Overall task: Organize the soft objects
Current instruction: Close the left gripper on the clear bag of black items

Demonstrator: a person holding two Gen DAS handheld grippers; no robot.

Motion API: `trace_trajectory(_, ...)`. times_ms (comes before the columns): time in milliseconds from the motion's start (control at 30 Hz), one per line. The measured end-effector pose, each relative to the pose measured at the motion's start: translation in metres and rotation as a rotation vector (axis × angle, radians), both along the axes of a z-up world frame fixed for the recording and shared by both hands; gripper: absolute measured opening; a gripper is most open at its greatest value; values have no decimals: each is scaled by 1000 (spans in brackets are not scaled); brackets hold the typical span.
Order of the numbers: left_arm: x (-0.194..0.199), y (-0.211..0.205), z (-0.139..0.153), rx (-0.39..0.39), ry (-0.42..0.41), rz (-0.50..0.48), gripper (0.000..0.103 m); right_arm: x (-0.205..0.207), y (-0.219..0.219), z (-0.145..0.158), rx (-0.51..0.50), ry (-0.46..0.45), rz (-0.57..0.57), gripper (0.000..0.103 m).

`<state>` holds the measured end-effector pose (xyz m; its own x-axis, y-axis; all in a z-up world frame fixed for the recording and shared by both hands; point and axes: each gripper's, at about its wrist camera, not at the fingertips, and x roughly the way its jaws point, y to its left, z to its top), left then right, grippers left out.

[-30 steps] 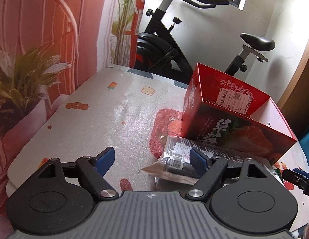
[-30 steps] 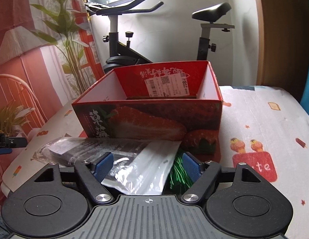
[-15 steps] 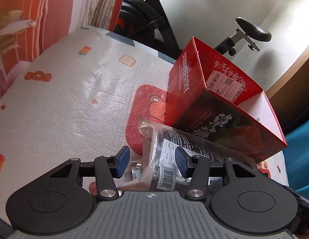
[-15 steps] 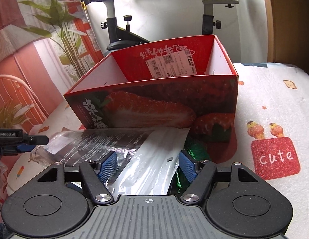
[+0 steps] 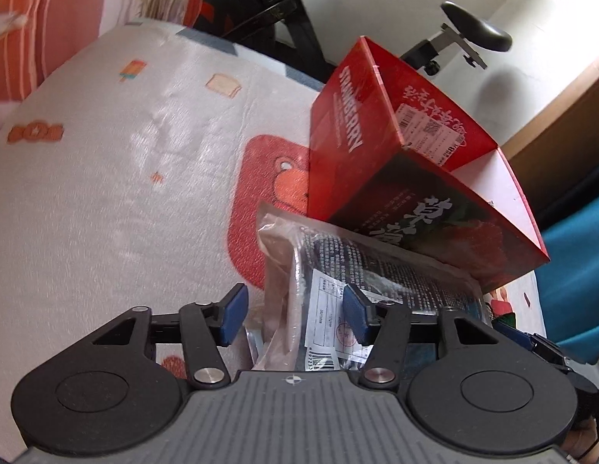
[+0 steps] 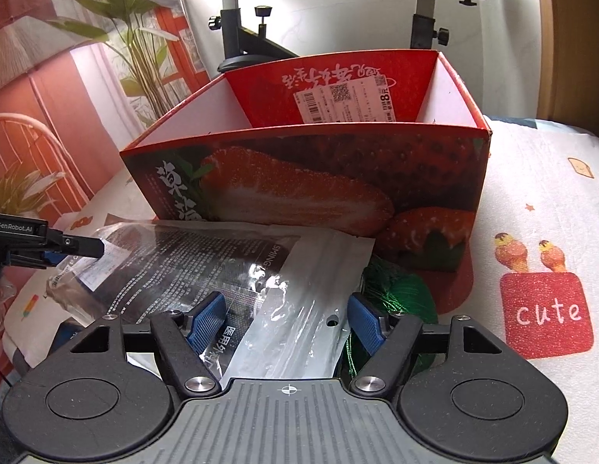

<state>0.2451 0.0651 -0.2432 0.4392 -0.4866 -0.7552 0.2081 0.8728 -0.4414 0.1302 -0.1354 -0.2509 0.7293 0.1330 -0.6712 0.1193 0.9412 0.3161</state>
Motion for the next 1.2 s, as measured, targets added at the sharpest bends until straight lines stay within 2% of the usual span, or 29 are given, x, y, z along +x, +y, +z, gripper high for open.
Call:
trace_trajectory(167, -3, 5, -12, -31, 17, 10, 60, 4, 1, -1, -10, 7, 9, 71)
trace_trajectory(433, -10, 2, -17, 8, -11, 9, 60, 10, 2, -1, -13, 20, 30, 73)
trace_trajectory(667, -13, 0, -25, 25, -13, 32, 61, 3, 5, 15, -43, -16, 42, 73)
trace_trajectory(933, -13, 4, -32, 12, -6, 51, 68, 3, -3, 9, 23, 12, 28, 70)
trace_trajectory(1000, -14, 6, -32, 11, -3, 51, 68, 5, 1, 12, -5, 6, 49, 65)
trace_trajectory(1133, -13, 6, -32, 12, -2, 44, 68, 10, 14, 20, -100, -7, 118, 62)
trace_trajectory(1200, -13, 6, -33, 8, -2, 40, 68, 14, 15, 20, -105, -2, 155, 62)
